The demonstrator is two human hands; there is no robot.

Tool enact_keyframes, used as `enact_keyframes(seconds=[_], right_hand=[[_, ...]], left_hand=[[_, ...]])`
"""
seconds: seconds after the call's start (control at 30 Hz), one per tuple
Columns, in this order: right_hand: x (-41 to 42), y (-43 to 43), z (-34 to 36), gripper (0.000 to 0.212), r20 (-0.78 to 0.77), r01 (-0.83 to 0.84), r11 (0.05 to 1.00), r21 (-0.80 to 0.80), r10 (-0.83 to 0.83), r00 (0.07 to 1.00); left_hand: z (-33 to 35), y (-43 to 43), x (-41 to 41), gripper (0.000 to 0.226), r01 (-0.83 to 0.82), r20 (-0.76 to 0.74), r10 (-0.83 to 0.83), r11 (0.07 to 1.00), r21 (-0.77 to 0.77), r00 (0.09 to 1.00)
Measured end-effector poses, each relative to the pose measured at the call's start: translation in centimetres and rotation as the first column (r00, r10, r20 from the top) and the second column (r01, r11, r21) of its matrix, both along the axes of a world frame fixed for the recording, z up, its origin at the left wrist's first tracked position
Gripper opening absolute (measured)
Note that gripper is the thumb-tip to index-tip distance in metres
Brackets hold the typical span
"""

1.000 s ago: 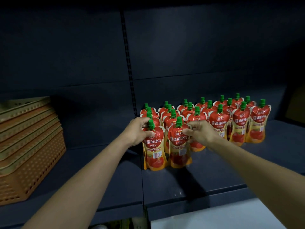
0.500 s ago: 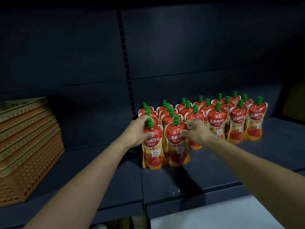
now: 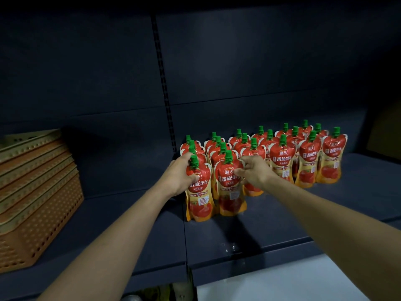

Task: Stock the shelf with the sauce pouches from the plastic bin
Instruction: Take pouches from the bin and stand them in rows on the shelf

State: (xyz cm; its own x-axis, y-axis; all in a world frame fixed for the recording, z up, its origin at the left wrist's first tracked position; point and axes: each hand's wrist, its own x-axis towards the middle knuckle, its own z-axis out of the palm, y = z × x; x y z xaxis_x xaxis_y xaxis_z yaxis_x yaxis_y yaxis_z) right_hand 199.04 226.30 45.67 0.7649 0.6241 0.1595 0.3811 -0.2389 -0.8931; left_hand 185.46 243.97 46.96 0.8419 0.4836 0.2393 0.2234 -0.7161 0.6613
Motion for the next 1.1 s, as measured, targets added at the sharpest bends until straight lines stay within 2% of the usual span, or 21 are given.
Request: enact_keyframes(seconds=[0.03,0.17,0.23,0.33,0.43,0.57,0.77,0.9,1.1], right_hand=[[0.0,0.0,0.0,0.009,-0.011,0.000,1.000,-0.006,-0.001,1.000],[-0.3,0.0,-0.2,0.044,-0.084,0.014,0.999,-0.035,-0.017,0.996],[-0.6,-0.2,-0.4,0.052,-0.077,0.032,0.998,-0.048,-0.036,0.996],[-1.3,-1.1,-0.8,0.056,-0.048,0.060,0.997,-0.041,-0.062,0.997],[-2.5,-3.0,-1.6,0.060,-0.016,0.066,0.997,-0.027,-0.067,0.998],[-4.3,-6.7,-3.5,0.051,0.173,0.079,0.996,-0.040,-0.071,0.982],[-6.9,-14.0,-9.4,0.048,0.389,0.254,0.967,-0.028,-0.223,0.894],[-9.7,-21.5,-13.3,0.045,0.440,0.367,0.929,-0.040,-0.313,0.842],[-12.8,-36.3,-17.8,0.045,0.324,0.512,0.838,-0.186,-0.440,0.838]], left_hand=[[0.0,-0.1,-0.1,0.059,-0.002,-0.004,0.002,1.000,0.000,1.000],[0.1,-0.6,-0.4,0.069,-0.026,-0.028,0.026,1.000,0.014,0.999],[0.1,-1.0,-0.6,0.076,-0.029,-0.014,0.030,0.999,0.029,0.999],[-0.4,-1.8,-1.4,0.085,-0.069,0.065,0.063,0.992,0.101,0.996],[-1.7,-2.9,-2.6,0.089,-0.189,0.172,0.158,0.965,0.180,0.972],[-4.8,-6.0,-4.2,0.085,-0.218,0.266,0.145,0.939,0.267,0.953],[-10.7,-14.6,-5.4,0.066,-0.092,0.340,0.013,0.971,0.220,0.940],[-14.5,-22.7,-5.1,0.060,0.111,0.207,-0.127,0.990,0.087,0.970],[-18.3,-35.7,-2.8,0.054,0.374,-0.003,-0.374,0.927,0.016,0.927]])
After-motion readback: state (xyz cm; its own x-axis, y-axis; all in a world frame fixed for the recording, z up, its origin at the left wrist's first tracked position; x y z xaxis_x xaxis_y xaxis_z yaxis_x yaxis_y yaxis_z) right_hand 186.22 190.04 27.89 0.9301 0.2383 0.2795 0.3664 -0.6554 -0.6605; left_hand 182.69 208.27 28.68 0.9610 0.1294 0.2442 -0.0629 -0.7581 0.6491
